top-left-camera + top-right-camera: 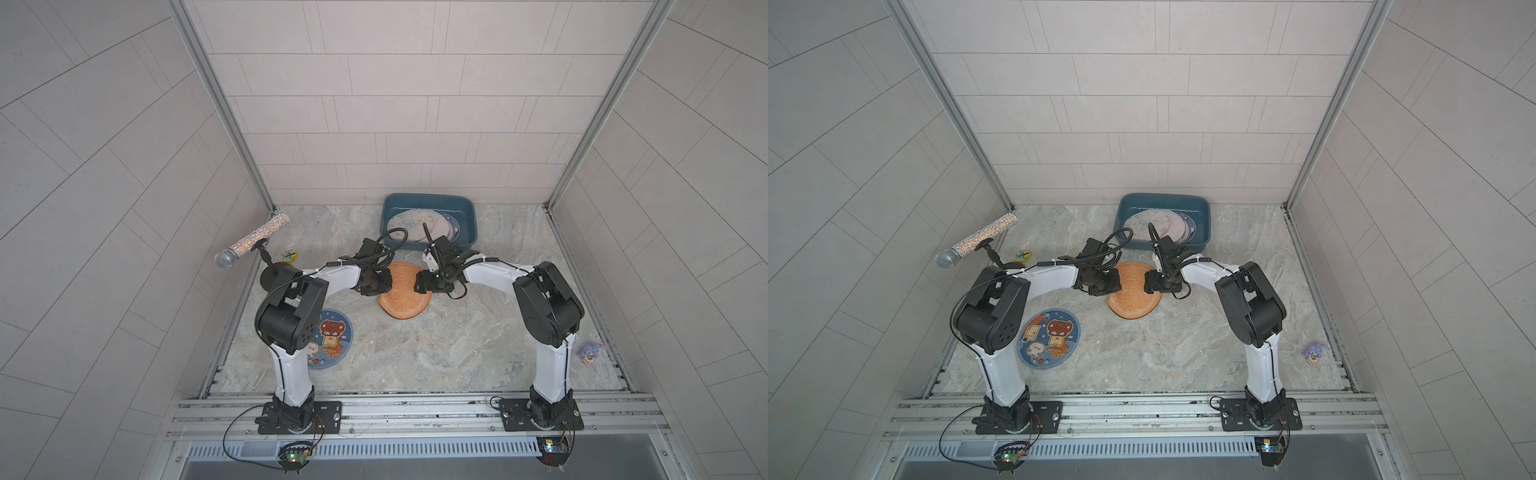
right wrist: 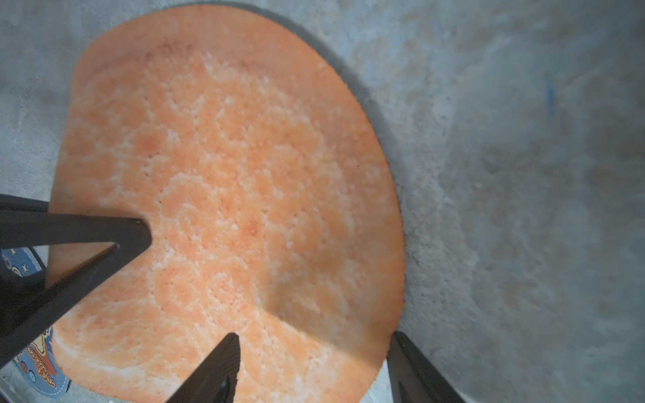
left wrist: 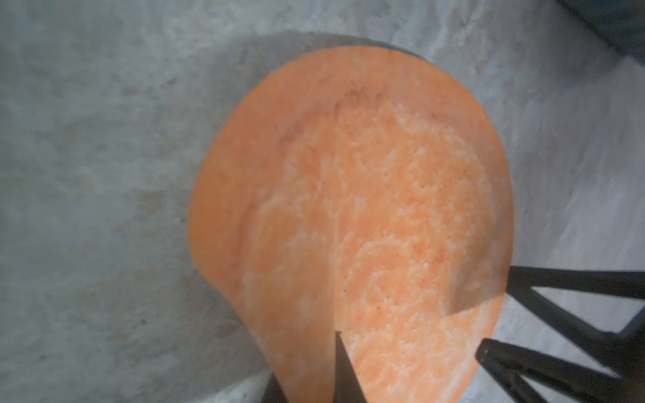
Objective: Put the coasters into the storage box
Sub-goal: Pick up the coaster from the center of the board.
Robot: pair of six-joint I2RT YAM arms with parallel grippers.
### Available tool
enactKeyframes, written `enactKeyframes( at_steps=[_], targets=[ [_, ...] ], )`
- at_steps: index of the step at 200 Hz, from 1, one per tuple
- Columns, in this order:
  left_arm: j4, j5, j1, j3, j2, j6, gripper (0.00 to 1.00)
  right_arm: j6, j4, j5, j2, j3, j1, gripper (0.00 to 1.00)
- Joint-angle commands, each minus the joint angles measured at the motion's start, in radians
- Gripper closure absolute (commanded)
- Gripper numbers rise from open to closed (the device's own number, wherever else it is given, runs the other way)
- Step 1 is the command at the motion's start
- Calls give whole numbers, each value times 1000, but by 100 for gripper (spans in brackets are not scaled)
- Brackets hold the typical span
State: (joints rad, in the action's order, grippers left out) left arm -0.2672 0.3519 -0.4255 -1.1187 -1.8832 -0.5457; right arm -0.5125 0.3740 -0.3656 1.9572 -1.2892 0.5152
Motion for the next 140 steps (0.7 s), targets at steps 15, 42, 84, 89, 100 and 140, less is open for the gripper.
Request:
enactKeyframes(
  at_steps=[15, 42, 84, 89, 100, 140],
  targets=[
    [-120, 42, -25, -1, 31, 7, 100, -11, 17, -89, -50, 101, -13, 29],
    [-137, 53, -25, -25, 92, 5, 100, -24, -18, -125, -133, 180, -55, 27],
    [-161, 91, -26, -113, 173, -13, 100, -34, -30, -174, -271, 299, -115, 24],
    [-168, 94, -26, -130, 177, -12, 100, -36, -30, -181, -287, 313, -121, 24],
    [-189, 104, -26, -173, 186, -6, 100, -40, -32, -192, -325, 345, -137, 24],
    [-227, 160, -26, -323, 170, -2, 100, -32, 2, -216, -432, 420, -181, 23]
  ],
)
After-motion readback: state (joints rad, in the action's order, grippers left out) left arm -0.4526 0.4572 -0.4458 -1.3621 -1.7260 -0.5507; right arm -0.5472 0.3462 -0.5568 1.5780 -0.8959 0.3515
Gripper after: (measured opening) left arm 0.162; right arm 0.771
